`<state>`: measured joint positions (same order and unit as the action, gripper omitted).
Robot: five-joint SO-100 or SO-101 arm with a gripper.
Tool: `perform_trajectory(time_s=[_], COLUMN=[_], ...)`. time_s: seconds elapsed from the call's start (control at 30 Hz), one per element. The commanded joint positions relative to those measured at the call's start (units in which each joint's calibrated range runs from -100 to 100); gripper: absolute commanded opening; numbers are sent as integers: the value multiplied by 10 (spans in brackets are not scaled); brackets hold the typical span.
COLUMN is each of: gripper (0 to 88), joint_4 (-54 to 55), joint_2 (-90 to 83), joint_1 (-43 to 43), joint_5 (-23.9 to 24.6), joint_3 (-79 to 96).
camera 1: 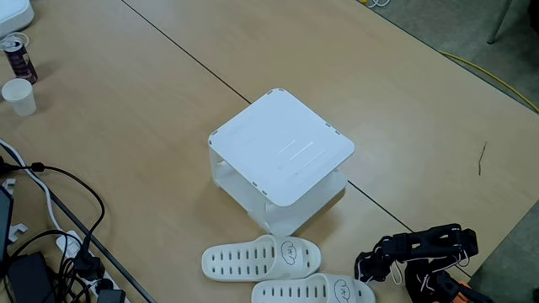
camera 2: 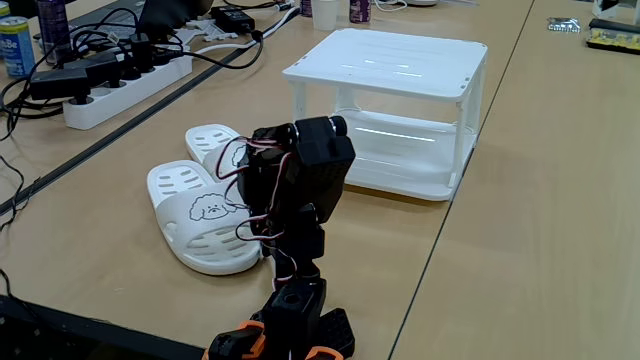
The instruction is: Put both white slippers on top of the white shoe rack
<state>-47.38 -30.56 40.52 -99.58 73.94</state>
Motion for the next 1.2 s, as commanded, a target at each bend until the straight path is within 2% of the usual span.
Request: perform_trajectory(time_s=[0.0, 0.23, 0.33, 0.53, 0.83, 1.03, 1.17], gripper=[6, 6, 6, 6, 13, 118, 131], joint_4=[0, -32, -111, -168, -177, -173, -170], joint_2=[-10, -77, -117, -216, -264, -264, -265], joint_1=[4, -68, -70, -63, 32, 83, 110], joint_5=[-4, -4, -4, -4, -4, -4, -4], joint_3=[-44, -50, -52, -52, -52, -59, -73])
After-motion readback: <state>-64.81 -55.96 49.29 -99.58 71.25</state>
